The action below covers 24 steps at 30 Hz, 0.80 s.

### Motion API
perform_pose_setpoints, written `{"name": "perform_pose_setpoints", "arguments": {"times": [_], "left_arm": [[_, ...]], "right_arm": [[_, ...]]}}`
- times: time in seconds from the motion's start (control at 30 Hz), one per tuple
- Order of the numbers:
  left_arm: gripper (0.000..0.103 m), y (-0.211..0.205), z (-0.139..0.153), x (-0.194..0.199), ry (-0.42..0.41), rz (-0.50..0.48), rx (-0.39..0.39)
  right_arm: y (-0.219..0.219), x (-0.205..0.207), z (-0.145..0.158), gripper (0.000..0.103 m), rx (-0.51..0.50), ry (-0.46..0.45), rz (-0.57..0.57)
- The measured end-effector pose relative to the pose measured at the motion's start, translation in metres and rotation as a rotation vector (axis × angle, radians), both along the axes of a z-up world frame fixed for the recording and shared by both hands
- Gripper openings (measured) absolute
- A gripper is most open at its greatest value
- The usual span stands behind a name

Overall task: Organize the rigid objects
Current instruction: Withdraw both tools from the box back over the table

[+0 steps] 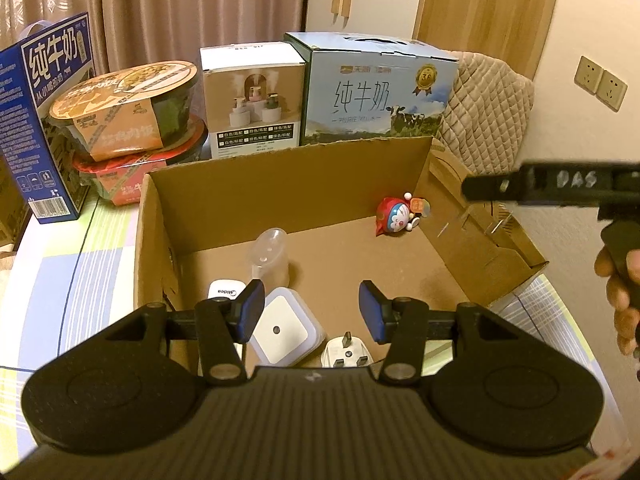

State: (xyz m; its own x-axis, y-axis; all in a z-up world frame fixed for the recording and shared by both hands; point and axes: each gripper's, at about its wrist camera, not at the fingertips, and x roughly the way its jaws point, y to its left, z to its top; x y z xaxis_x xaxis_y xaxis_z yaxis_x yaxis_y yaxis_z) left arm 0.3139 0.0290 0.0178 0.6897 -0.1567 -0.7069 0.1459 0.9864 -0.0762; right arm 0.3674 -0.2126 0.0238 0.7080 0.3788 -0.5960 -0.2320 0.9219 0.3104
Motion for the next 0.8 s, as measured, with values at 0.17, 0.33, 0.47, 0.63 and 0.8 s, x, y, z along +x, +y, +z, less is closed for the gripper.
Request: {"name": "perform_pose_setpoints", "arguments": {"times": [0.17, 0.33, 0.47, 0.63, 0.8], "left_arm": [[0.047, 0.004, 0.002, -0.007, -0.002, 0.016, -0.014], [0.047, 0.008, 0.006, -0.021, -0.006, 0.040, -0.041], [0.048, 0.008, 0.012, -0.035, -0.007, 0.056, -0.052], [0.048, 0.009, 0.021, -0.057, -0.009, 0.084, -0.063], [0.053, 0.011, 0.030, -0.081, -0.012, 0.113, -0.064]], "right_arm": [[-0.005, -0.011, 0.010, 0.085, 0.004, -0.038, 0.002], [-0.008, -0.027, 0.013, 0.086, -0.020, -0.046, 0.014], [-0.014, -0.045, 0.014, 0.086, -0.018, -0.038, 0.005], [-0.013, -0.072, 0.018, 0.086, -0.020, -0.030, 0.014], [-0.011, -0.103, 0.022, 0.086, -0.031, -0.037, 0.022]]}}
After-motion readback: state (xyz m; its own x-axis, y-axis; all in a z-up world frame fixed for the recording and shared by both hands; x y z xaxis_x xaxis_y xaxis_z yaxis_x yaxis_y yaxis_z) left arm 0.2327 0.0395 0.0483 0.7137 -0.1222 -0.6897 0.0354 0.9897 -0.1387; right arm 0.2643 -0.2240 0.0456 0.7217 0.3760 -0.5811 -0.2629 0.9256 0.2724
